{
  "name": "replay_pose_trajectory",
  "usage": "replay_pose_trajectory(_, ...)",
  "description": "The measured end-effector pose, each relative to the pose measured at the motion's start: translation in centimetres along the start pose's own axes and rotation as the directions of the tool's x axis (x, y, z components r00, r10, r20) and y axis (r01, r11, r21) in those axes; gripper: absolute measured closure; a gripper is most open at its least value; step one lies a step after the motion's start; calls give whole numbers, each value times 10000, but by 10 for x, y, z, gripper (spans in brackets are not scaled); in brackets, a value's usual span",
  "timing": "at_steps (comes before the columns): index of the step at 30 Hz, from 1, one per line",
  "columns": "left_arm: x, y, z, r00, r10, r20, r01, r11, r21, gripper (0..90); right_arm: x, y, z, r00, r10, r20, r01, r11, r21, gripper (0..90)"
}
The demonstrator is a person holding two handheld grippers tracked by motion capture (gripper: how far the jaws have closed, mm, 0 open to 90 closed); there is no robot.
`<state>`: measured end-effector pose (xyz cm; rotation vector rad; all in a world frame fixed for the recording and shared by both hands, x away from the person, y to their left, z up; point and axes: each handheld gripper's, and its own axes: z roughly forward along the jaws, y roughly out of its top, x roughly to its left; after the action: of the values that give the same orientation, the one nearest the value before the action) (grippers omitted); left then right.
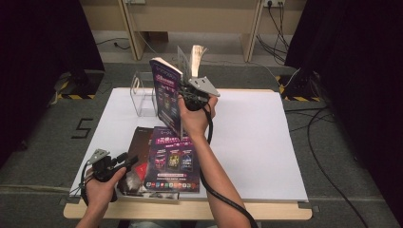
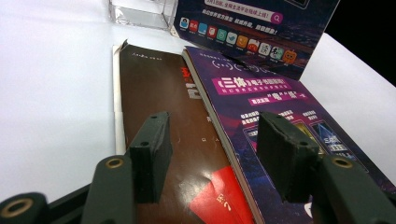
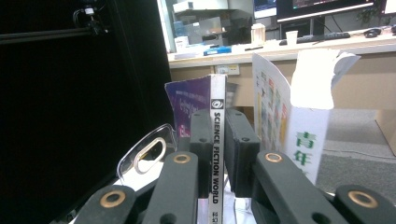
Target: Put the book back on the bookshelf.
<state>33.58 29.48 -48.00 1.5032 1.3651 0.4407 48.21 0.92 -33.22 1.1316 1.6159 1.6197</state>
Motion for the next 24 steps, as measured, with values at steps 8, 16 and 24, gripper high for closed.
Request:
replay_pose_trajectory(8,-1,0,0,10000,23,10,-23,10000,10,444,0,0,-6,9993,2,-384,12,9993,364,775)
replay_pose_trajectory(16,-1,0,1,10000,25,13,-25,10000,18,444,-1,4,-2,9979,8,-644,44,9967,811,718)
replay_pose_trajectory(24,-1,0,1,10000,4,12,-4,10000,38,445,1,16,11,9972,-245,-700,337,9903,1346,688)
